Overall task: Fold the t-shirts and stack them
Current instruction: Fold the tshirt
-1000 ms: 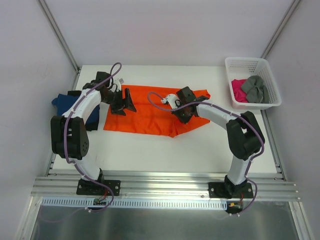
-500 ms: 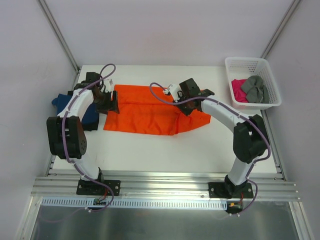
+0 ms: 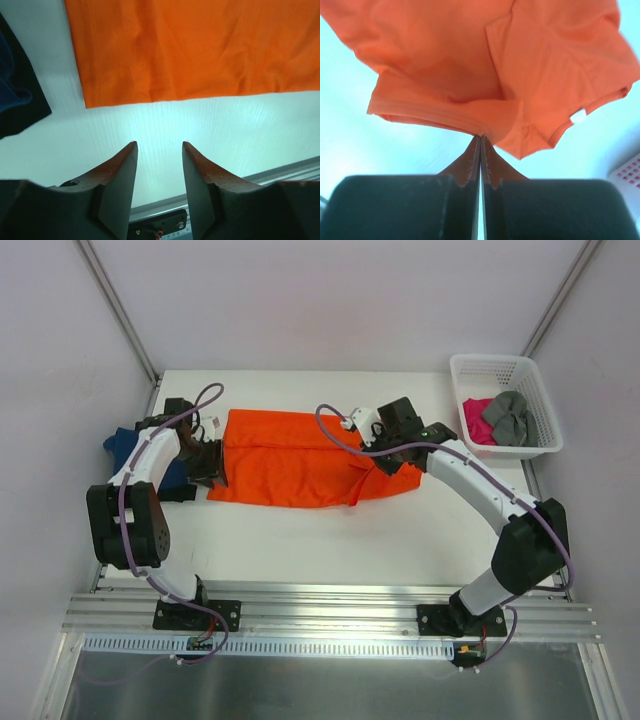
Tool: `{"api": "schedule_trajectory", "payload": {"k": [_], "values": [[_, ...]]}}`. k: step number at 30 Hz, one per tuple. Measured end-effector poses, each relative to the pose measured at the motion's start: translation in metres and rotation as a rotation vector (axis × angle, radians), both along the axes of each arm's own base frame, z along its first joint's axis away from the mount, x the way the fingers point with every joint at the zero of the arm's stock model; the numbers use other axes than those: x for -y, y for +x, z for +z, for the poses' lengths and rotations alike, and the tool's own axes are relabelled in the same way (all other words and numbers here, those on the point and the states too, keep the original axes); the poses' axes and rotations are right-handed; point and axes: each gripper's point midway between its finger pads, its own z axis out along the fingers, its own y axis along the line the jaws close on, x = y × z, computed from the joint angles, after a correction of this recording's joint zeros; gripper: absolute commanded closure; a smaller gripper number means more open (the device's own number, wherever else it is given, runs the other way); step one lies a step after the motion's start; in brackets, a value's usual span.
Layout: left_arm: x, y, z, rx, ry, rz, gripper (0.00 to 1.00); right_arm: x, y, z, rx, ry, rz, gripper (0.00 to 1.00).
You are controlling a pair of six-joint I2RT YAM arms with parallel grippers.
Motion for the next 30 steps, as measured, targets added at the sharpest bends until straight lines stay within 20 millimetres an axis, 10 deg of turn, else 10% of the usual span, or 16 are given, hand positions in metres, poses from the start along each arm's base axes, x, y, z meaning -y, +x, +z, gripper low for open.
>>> {"api": "schedule_trajectory", "payload": {"k": [14,30], "values": [[-0.002,-0.025,-0.027,-0.158,-0.034,0.030,0.54,0.036,-0.010,-0.007,-0.053,-0.006,-0.080,0.99],[-0.012,0.010,-0.056,-0.210,-0.007,0.030,0.56,0.074,-0.017,0.005,-0.040,0.014,-0.174,0.99]]}}
